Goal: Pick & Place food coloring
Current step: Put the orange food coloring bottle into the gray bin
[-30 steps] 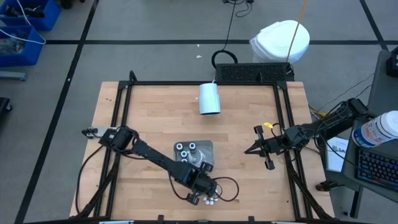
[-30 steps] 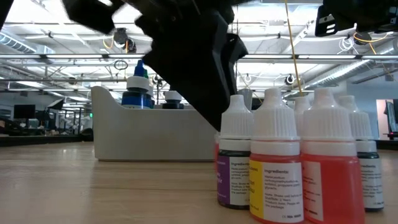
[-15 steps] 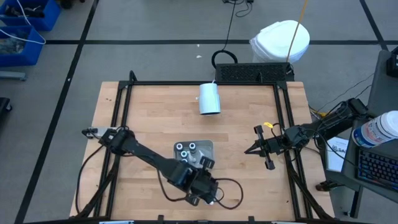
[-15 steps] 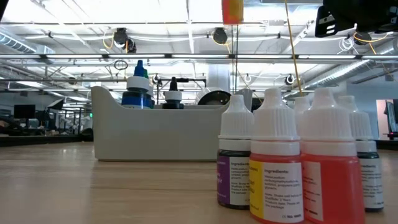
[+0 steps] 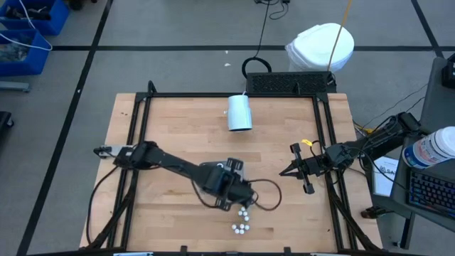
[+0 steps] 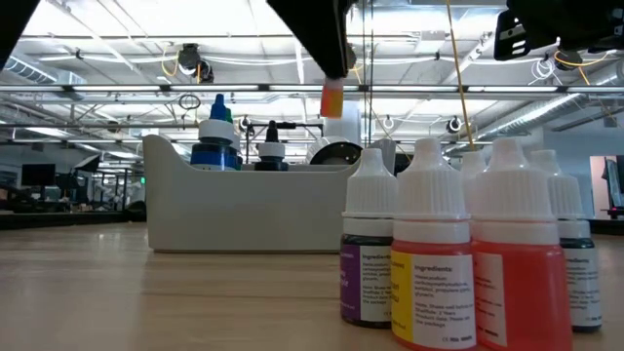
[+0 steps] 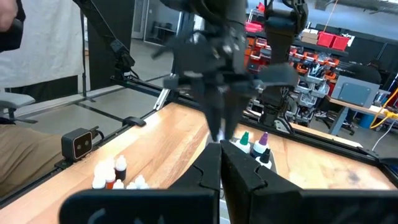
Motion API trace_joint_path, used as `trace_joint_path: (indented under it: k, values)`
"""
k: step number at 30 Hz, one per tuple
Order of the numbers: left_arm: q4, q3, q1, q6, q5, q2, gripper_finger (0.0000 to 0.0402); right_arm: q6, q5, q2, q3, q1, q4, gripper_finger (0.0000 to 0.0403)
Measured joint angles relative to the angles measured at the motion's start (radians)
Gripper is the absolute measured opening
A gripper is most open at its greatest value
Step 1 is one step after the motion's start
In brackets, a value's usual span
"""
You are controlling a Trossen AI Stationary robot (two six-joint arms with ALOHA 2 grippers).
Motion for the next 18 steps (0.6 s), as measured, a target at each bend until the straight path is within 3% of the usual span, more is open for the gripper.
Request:
trace_joint_path:
  k: [8, 18]
  values:
    - [0.046, -0.09, 0.042, 0.001, 0.121, -0.001, 0.0069, 0.0, 0.0, 0.0, 0.0, 0.0, -0.005, 0.0]
    - [0.083, -0.131, 0.03, -0.048, 0.096, 0.0, 0.0069, 0.023, 0.0, 0.0, 0.0, 0.0, -0.017, 0.0]
